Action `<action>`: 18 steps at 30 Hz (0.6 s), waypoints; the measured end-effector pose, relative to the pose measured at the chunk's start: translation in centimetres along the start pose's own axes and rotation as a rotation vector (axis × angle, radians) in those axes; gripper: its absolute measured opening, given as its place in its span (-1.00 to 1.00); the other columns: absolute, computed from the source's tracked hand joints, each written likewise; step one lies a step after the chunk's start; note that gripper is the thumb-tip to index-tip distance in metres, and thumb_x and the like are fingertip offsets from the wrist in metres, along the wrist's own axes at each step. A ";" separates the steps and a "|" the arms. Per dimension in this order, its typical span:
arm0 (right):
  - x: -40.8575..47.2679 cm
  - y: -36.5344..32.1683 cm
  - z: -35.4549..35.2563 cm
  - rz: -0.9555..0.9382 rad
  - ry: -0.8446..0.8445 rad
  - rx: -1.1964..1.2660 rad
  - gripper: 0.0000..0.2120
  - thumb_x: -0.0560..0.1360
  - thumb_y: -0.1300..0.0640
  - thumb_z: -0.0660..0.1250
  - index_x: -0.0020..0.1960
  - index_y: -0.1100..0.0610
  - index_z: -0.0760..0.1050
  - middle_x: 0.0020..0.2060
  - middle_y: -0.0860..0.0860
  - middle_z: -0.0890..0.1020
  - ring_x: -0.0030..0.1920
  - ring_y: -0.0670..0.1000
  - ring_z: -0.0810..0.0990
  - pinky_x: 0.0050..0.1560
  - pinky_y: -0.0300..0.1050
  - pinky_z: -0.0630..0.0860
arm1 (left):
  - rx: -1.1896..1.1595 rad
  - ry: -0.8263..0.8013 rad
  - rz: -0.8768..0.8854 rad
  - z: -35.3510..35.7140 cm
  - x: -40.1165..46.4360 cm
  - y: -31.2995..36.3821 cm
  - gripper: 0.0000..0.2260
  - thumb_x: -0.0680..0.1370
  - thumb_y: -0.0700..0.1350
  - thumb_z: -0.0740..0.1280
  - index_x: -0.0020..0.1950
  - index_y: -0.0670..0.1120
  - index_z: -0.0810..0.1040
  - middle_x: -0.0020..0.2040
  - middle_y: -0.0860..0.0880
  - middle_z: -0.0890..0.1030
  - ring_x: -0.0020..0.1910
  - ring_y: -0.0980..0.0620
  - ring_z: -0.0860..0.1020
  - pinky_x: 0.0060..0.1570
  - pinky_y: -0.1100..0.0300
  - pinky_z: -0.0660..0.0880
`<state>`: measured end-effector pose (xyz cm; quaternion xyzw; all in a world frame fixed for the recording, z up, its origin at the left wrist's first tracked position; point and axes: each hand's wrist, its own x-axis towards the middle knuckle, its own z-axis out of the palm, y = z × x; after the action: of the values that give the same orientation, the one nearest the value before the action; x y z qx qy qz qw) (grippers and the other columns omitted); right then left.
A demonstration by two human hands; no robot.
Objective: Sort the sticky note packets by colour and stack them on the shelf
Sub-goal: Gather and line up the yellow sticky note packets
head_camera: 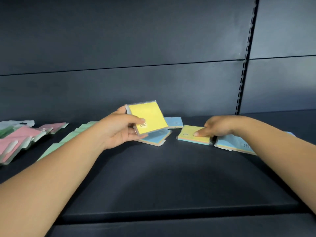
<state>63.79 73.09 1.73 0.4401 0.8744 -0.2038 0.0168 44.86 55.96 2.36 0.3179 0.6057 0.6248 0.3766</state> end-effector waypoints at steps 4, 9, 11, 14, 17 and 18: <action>0.4 0.2 0.1 0.020 0.085 0.164 -0.45 0.35 -0.18 0.42 0.18 0.12 0.41 0.07 0.01 0.50 0.12 0.05 0.43 0.08 -0.12 0.34 | -0.077 0.040 -0.008 -1.0 0.1 -0.1 -0.91 0.58 -0.26 0.19 0.02 -0.08 0.38 0.01 -0.18 0.61 -0.28 -0.11 0.67 -0.35 0.01 0.62; -0.3 -0.8 -0.3 -0.123 0.178 0.623 -0.72 0.36 0.30 0.47 -0.13 0.07 0.38 -0.07 0.04 0.52 -0.15 0.00 0.51 -0.22 -0.17 0.50 | -0.010 0.096 0.041 -1.5 -0.2 -0.1 -0.97 0.60 -0.17 0.20 -0.01 -0.09 0.41 -0.05 -0.13 0.62 -0.21 -0.10 0.65 -0.30 0.01 0.61; -0.8 -1.3 -0.4 -0.176 0.179 0.820 -0.73 0.39 0.40 0.40 -0.14 0.09 0.42 -0.18 0.03 0.56 -0.23 -0.02 0.56 -0.25 -0.18 0.55 | 0.048 0.131 0.091 -1.7 -0.2 -0.1 -0.96 0.59 -0.18 0.22 -0.05 -0.10 0.45 -0.09 -0.10 0.61 -0.17 -0.06 0.61 -0.24 0.03 0.55; -1.4 -2.3 -0.5 -0.201 0.184 0.984 -0.86 0.42 0.38 0.36 -0.14 0.17 0.48 -0.29 0.03 0.62 -0.35 -0.06 0.61 -0.46 -0.28 0.54 | 0.122 0.170 0.182 -2.4 -0.5 0.2 -0.95 0.56 -0.19 0.27 -0.08 -0.12 0.50 -0.12 -0.06 0.61 -0.16 0.00 0.59 -0.22 0.11 0.54; -1.5 -3.8 -0.1 -0.227 0.130 1.158 -0.91 0.47 0.35 0.32 -0.19 0.23 0.49 -0.47 0.00 0.65 -0.49 -0.11 0.62 -0.50 -0.24 0.56 | 0.129 0.240 0.273 -3.4 -0.7 0.8 -0.93 0.54 -0.18 0.31 -0.14 -0.11 0.56 -0.21 0.00 0.65 -0.27 0.09 0.64 -0.36 0.19 0.58; -1.4 -4.6 0.2 -0.217 0.106 1.207 -0.90 0.49 0.34 0.30 -0.20 0.23 0.49 -0.49 -0.01 0.65 -0.50 -0.11 0.62 -0.49 -0.22 0.58 | 0.117 0.280 0.301 -3.7 -0.8 1.1 -0.92 0.53 -0.18 0.32 -0.16 -0.10 0.56 -0.24 0.01 0.65 -0.32 0.11 0.64 -0.37 0.22 0.58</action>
<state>61.04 69.47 3.44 0.2898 0.6443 -0.6413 -0.2996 42.03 53.35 3.24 0.3362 0.6330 0.6759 0.1719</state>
